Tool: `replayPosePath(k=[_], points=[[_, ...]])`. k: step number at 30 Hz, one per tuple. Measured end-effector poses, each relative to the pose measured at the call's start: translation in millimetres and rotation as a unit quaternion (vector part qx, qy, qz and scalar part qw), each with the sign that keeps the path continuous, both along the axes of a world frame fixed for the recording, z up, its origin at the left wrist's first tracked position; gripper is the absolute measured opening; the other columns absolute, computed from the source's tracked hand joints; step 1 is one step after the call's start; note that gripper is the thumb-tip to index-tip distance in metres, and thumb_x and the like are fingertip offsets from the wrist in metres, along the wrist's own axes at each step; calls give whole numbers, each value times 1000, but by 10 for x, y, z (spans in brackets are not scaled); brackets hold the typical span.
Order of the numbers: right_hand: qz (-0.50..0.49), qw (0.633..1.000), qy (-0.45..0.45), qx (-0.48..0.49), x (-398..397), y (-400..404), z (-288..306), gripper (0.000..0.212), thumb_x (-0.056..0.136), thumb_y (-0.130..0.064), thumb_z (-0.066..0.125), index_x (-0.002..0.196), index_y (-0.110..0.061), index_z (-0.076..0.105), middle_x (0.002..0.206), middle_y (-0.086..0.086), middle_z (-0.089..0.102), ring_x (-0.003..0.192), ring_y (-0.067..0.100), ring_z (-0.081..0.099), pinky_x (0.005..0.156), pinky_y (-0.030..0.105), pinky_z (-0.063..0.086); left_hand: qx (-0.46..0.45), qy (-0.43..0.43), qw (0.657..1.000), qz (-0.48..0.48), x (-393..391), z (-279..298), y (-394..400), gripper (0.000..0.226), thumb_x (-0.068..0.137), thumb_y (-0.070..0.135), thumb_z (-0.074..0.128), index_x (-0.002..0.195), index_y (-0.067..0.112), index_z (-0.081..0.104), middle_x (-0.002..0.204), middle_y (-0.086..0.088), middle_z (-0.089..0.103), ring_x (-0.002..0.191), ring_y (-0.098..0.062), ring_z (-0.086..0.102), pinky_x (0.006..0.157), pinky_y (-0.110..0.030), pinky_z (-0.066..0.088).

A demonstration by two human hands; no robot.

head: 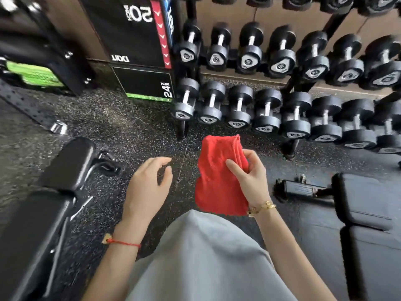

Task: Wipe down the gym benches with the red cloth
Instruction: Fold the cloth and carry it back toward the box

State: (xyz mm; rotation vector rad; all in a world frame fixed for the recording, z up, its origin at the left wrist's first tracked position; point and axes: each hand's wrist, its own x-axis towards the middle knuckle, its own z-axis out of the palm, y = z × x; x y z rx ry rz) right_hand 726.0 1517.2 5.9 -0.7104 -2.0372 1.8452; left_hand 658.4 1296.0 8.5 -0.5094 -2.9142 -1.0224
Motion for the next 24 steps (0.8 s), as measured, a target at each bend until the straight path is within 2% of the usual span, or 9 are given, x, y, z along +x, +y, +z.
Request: replayPosePath(k=[3,6,9,12,18,22,24], points=[[51,999,-8,-3,-375,-241,-42,18,85,-12,71,98,-9,59,92,10,66,81,14,59,82,41,51,11,-4,999,48,-149,-45,-285,25,95,23,55,118,19,65,112,5,67,105,-14,63,95,-31,49],[94,995,-13,-3,-764,-424,-100,20,84,-14,72,99,-9,59,88,0,66,75,10,59,74,34,51,14,-16,996,87,-333,-109,-484,25,95,22,55,117,19,65,111,4,67,103,-15,63,91,-31,51],[122,992,-14,-4,-1206,-562,-162,20,84,-13,72,98,-8,59,87,-1,64,76,10,57,75,34,50,9,-26,993,116,-621,-153,-620,26,96,25,54,119,21,65,112,5,66,102,-14,63,87,-34,53],[148,989,-14,0,-1731,-685,-216,22,84,-13,73,99,-6,58,84,-4,64,75,9,57,73,31,51,8,-21,990,136,-1025,-178,-735,25,96,26,53,118,23,64,110,7,67,101,-13,63,85,-33,52],[180,984,5,15,-3036,-853,-216,26,83,-11,72,103,-3,58,80,-12,63,66,-1,54,64,15,47,5,-3,986,168,-2176,-133,-863,25,95,24,54,118,21,65,111,5,67,102,-15,64,88,-35,53],[200,980,2,-11,-3971,-921,-125,27,84,-13,72,105,-6,56,84,1,67,72,10,59,67,28,52,6,15,982,188,-3001,-26,-921,23,95,22,55,117,21,64,106,6,66,100,-13,62,87,-31,51],[207,978,10,-17,-4412,-943,-104,26,84,-12,71,105,-5,56,83,-1,67,69,6,59,65,25,52,4,21,981,194,-3376,7,-955,24,96,23,54,117,21,64,107,6,66,100,-12,61,86,-28,49]])
